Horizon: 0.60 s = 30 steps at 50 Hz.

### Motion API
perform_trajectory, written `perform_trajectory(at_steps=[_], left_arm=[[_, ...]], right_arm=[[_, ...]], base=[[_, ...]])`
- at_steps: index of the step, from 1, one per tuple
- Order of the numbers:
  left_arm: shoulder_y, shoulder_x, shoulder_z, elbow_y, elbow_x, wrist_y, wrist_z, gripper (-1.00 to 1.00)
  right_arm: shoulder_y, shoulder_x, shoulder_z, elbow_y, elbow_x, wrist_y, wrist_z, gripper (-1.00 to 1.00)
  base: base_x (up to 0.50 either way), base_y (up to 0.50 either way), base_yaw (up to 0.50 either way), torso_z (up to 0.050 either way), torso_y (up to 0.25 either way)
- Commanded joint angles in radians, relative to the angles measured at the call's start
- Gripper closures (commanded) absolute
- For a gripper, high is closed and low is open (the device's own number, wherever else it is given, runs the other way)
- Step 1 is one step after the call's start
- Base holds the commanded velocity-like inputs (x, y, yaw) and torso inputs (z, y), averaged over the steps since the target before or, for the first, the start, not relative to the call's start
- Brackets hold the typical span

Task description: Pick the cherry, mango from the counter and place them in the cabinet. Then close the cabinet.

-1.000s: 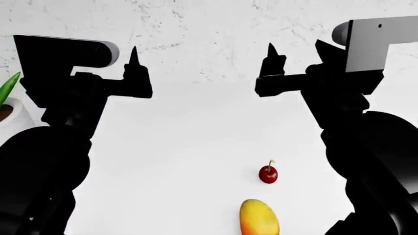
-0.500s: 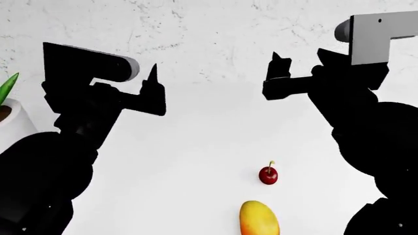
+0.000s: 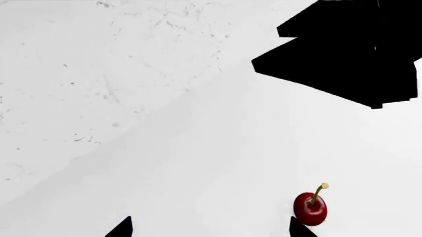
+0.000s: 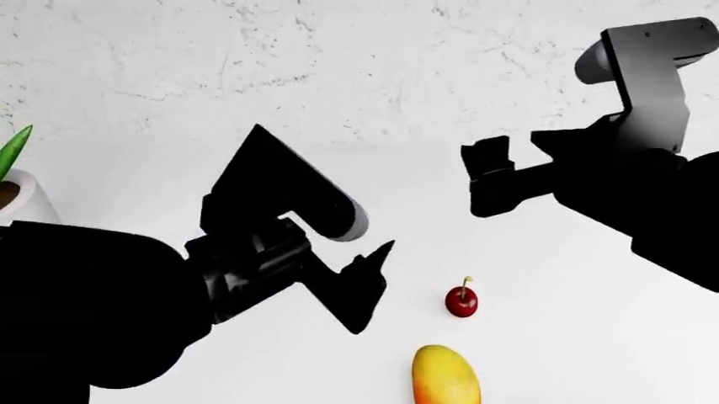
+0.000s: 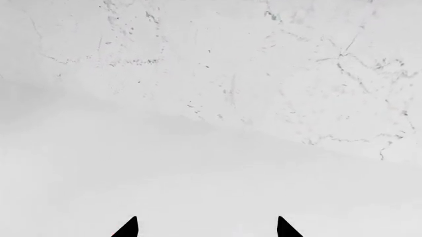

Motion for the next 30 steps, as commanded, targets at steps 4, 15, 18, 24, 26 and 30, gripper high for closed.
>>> perform_trajectory(at_steps=[4, 15, 18, 24, 26, 30], left_arm=[[-0.071, -0.017, 0.179, -0.071, -0.326, 0.03, -0.171, -1.0], [-0.097, -0.02, 0.3, -0.096, -0.519, 0.123, -0.25, -1.0], [-0.099, -0.017, 0.319, -0.102, -0.543, 0.137, -0.257, -1.0], [-0.086, 0.006, 0.356, -0.105, -0.524, 0.13, -0.253, -1.0], [-0.082, 0.018, 0.37, -0.107, -0.514, 0.126, -0.251, -1.0], [-0.077, 0.042, 0.387, -0.118, -0.483, 0.117, -0.238, -1.0]], right_arm=[[0.149, 0.087, -0.159, 0.154, 0.257, -0.008, 0.111, -1.0], [0.142, 0.107, -0.189, 0.167, 0.236, 0.001, 0.092, -1.0], [0.135, 0.112, -0.192, 0.162, 0.234, -0.003, 0.089, -1.0], [0.13, 0.122, -0.194, 0.159, 0.223, -0.007, 0.078, -1.0], [0.126, 0.124, -0.195, 0.156, 0.219, -0.009, 0.075, -1.0], [0.121, 0.13, -0.198, 0.15, 0.218, -0.015, 0.07, -1.0]], base=[[0.0, 0.0, 0.0, 0.0, 0.0], [0.0, 0.0, 0.0, 0.0, 0.0], [0.0, 0.0, 0.0, 0.0, 0.0], [0.0, 0.0, 0.0, 0.0, 0.0], [0.0, 0.0, 0.0, 0.0, 0.0], [0.0, 0.0, 0.0, 0.0, 0.0]])
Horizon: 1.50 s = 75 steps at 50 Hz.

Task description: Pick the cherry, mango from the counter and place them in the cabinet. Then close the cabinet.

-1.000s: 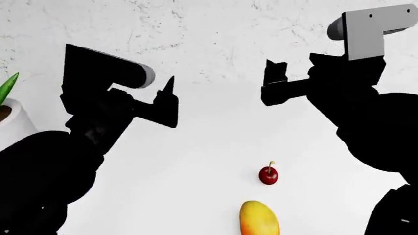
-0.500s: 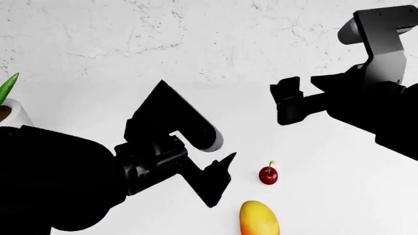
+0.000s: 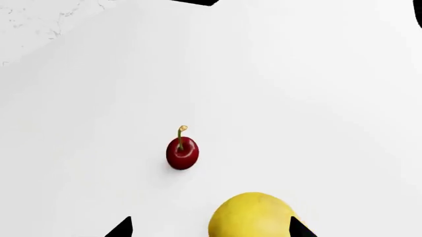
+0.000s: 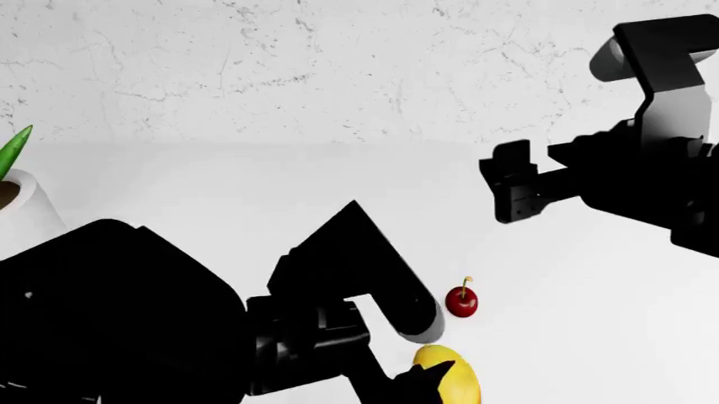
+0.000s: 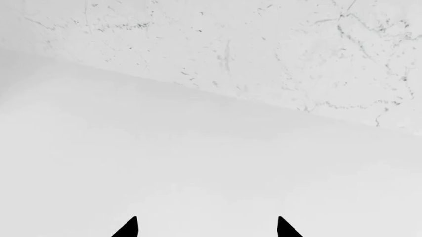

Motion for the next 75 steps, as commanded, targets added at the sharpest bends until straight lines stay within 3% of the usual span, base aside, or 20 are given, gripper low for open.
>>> perform_trajectory(at_steps=[1, 28, 43, 44, 61, 75], left_arm=[[0.006, 0.045, 0.076, -0.023, -0.002, 0.004, -0.005, -1.0], [0.102, 0.157, 0.178, -0.061, 0.238, -0.03, 0.136, -1.0], [0.196, 0.155, 0.279, -0.096, 0.5, -0.013, 0.314, -1.0], [0.2, 0.153, 0.284, -0.098, 0.508, -0.01, 0.318, 1.0], [0.193, 0.094, 0.258, -0.08, 0.474, 0.029, 0.288, 1.0], [0.146, -0.123, 0.146, 0.046, 0.305, 0.037, 0.206, 1.0]], right_arm=[[-0.005, 0.021, -0.017, -0.002, 0.001, -0.009, -0.01, -1.0], [-0.012, 0.046, -0.044, -0.029, -0.004, -0.03, -0.04, -1.0], [-0.024, 0.057, -0.05, -0.042, -0.017, -0.041, -0.063, -1.0], [-0.024, 0.058, -0.051, -0.043, -0.017, -0.042, -0.063, -1.0], [-0.022, 0.068, -0.07, -0.053, -0.008, -0.063, -0.065, -1.0], [-0.066, 0.052, -0.064, -0.076, -0.017, -0.101, -0.087, -1.0]], base=[[0.0, 0.0, 0.0, 0.0, 0.0], [0.0, 0.0, 0.0, 0.0, 0.0], [0.0, 0.0, 0.0, 0.0, 0.0], [0.0, 0.0, 0.0, 0.0, 0.0], [0.0, 0.0, 0.0, 0.0, 0.0], [0.0, 0.0, 0.0, 0.0, 0.0]])
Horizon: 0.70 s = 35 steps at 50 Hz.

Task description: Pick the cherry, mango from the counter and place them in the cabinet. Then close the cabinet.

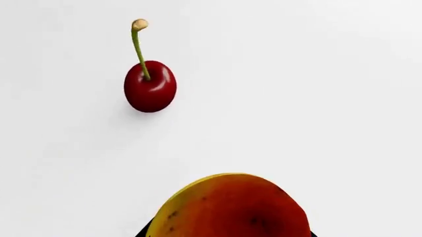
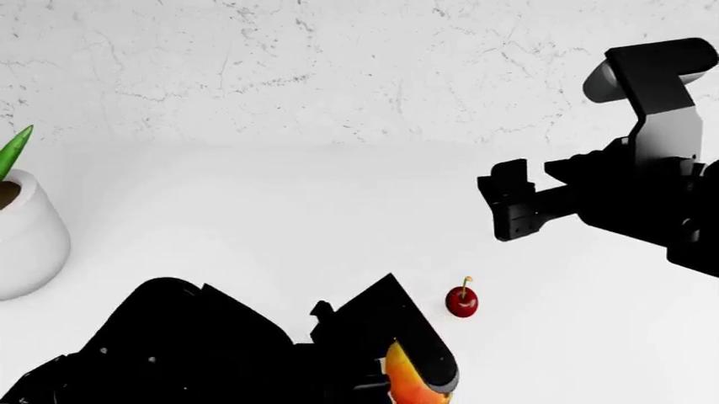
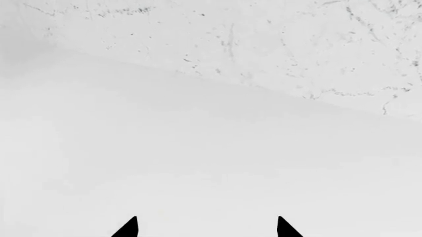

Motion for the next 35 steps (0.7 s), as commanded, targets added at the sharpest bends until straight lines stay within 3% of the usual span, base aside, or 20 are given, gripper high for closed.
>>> perform_trajectory(at_steps=[1, 12, 35], left_arm=[[-0.014, -0.161, -0.05, 0.066, -0.116, 0.001, -0.074, 1.0], [-0.029, -0.253, -0.1, 0.085, -0.151, 0.024, -0.084, 1.0], [-0.047, -0.261, -0.096, 0.06, -0.113, 0.039, -0.053, 1.0]], right_arm=[[-0.042, -0.013, 0.007, -0.018, -0.013, -0.03, -0.024, -1.0], [-0.149, -0.038, 0.024, -0.04, -0.074, -0.058, -0.082, -1.0], [-0.284, -0.023, 0.005, -0.108, -0.021, -0.101, -0.078, -1.0]], base=[[0.0, 0.0, 0.0, 0.0, 0.0], [0.0, 0.0, 0.0, 0.0, 0.0], [0.0, 0.0, 0.0, 0.0, 0.0]])
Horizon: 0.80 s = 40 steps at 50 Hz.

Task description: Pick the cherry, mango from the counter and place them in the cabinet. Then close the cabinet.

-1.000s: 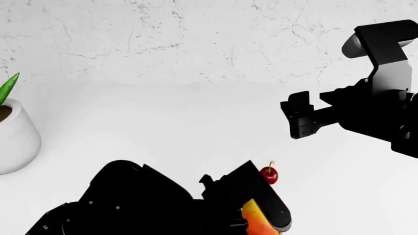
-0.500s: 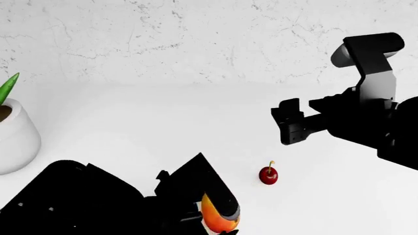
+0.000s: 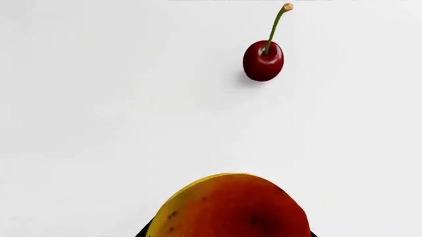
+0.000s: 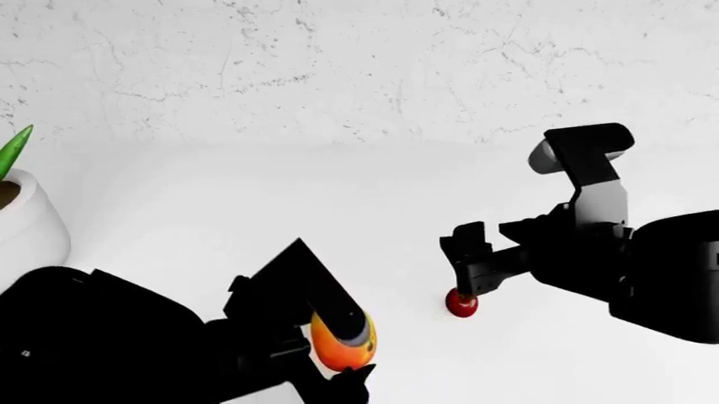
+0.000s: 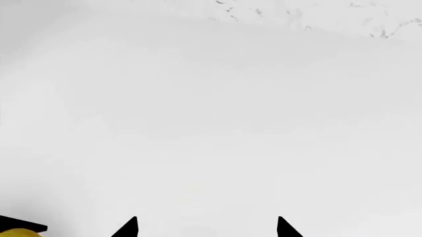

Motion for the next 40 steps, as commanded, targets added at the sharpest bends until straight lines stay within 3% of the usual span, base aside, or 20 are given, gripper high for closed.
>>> perform_trajectory(at_steps=[1, 11, 25, 40], left_arm=[[-0.011, -0.009, -0.005, -0.007, 0.007, 0.013, 0.003, 1.0], [-0.009, -0.012, 0.001, -0.005, 0.012, 0.021, 0.007, 1.0], [-0.001, -0.016, 0.012, -0.001, 0.02, 0.031, 0.012, 1.0], [-0.002, -0.021, 0.021, -0.004, 0.026, 0.04, 0.019, 1.0]], right_arm=[[-0.067, 0.008, -0.003, -0.036, 0.012, -0.023, -0.002, -1.0], [-0.118, 0.014, 0.002, -0.06, -0.003, -0.041, -0.01, -1.0], [-0.198, 0.003, 0.03, -0.051, -0.158, -0.035, -0.135, -1.0], [-0.219, 0.011, 0.016, -0.071, -0.135, -0.047, -0.119, -1.0]], base=[[0.0, 0.0, 0.0, 0.0, 0.0], [0.0, 0.0, 0.0, 0.0, 0.0], [0.0, 0.0, 0.0, 0.0, 0.0], [0.0, 0.0, 0.0, 0.0, 0.001]])
